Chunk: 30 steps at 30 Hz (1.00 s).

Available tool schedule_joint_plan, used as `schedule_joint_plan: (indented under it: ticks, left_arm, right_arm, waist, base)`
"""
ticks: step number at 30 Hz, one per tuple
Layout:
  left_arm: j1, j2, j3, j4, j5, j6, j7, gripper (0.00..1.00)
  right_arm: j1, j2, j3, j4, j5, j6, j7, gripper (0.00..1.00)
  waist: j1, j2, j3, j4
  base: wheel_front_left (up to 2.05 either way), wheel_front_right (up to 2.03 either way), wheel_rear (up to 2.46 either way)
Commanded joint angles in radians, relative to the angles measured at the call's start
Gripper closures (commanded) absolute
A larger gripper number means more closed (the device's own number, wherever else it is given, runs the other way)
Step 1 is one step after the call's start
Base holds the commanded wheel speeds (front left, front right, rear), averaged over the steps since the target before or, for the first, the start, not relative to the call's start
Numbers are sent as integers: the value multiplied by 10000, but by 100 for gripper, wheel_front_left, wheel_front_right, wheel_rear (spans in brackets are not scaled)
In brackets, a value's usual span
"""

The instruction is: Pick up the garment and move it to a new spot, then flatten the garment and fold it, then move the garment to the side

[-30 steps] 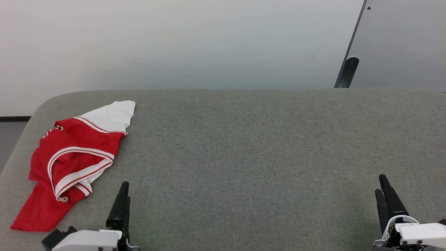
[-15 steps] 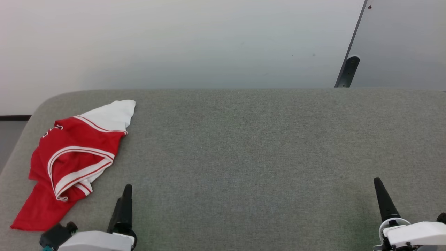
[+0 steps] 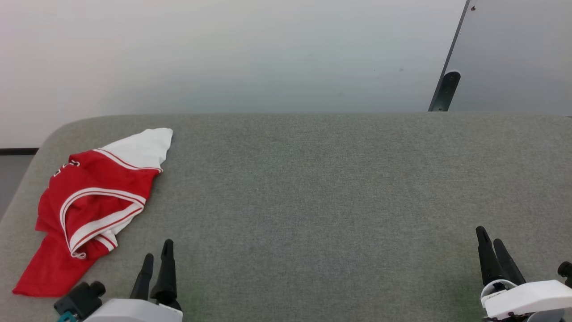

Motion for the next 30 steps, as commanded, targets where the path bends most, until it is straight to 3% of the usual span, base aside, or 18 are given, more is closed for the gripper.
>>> schedule_joint_plan:
  ticks: [1, 30]
  left_arm:
    - [-34, 44, -18, -168, 381, 28, -91, 0]
    - [306, 88, -67, -334, 3763, -92, -911, 0]
  right_arm:
    - [-122, -98, 25, -177, -378, 5, -81, 0]
    - [170, -360, 156, -634, -3714, 7, -699, 0]
  waist:
    - [0, 0, -1, -3]
    - [0, 0, 0, -43]
  base:
    - [0, 0, 0]
    - [0, 0, 0]
